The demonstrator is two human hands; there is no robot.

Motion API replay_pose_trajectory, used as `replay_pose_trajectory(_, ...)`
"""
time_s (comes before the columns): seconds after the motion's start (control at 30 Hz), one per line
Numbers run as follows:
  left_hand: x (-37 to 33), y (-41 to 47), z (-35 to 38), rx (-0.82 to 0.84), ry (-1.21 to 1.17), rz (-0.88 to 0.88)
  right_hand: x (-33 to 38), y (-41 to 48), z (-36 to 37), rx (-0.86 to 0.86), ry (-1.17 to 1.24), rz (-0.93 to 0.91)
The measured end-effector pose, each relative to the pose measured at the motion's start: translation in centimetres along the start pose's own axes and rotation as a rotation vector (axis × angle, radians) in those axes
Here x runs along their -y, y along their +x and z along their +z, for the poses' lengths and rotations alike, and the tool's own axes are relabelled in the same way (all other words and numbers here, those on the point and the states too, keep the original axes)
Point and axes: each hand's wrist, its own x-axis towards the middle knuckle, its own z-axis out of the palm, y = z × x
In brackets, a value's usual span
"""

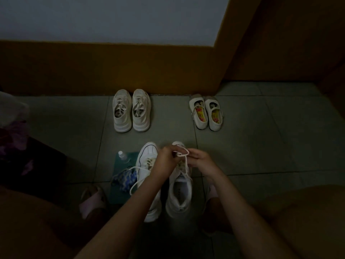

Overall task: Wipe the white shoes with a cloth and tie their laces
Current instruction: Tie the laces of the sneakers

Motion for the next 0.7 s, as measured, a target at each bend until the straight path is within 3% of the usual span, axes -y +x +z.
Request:
replay_pose_trajectory(0.3, 1.2, -0.1, -0.3, -0.048, -0.281, -0.195, -0.6, 1.1, -2.0, -0.247, -0.324, -0.014)
replay_pose_trajectory(0.5, 1.2, -0.3, -0.1, -0.048, -0.41, -0.242, -0.9, 0.5, -4.1, -0.606, -0.73, -0.012)
replay_pose_trajectory(0.57, 1.1, -0.2, -0.2, -0.046, -0.423, -0.26, -0.7, 0.6, -4.3, -0.536, -0.658, -0.043)
replay_pose_trajectory(0.7, 0.9, -0.4, -0.1, -0.02, -0.435, -0.258, 0.7, -0.2, -2.0, -0.104, -0.406, -0.115)
